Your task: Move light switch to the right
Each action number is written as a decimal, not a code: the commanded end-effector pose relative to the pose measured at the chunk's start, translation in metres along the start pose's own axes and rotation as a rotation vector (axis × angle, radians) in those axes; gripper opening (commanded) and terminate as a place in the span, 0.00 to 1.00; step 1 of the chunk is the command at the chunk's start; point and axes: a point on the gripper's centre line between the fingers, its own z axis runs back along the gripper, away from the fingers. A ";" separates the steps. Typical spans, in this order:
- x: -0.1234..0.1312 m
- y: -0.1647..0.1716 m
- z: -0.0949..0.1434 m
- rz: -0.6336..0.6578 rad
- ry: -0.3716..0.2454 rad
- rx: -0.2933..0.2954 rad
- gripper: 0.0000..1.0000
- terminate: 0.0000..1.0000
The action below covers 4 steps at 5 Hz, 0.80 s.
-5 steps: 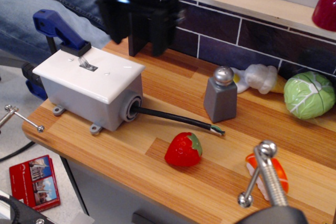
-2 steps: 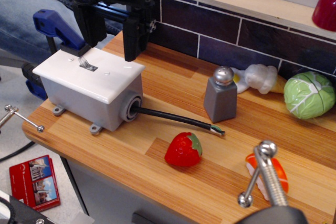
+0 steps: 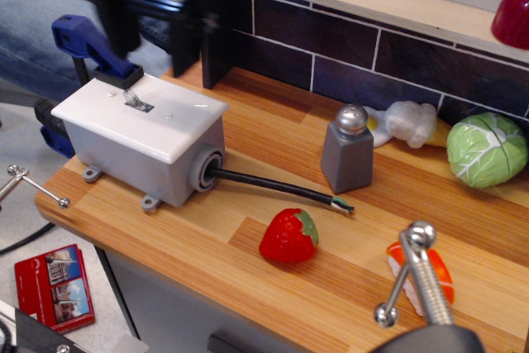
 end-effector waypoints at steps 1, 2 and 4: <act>0.008 0.031 0.011 0.000 -0.030 0.026 1.00 0.00; 0.004 0.034 -0.005 -0.006 -0.023 0.042 1.00 0.00; 0.005 0.024 -0.028 0.004 -0.066 0.049 1.00 0.00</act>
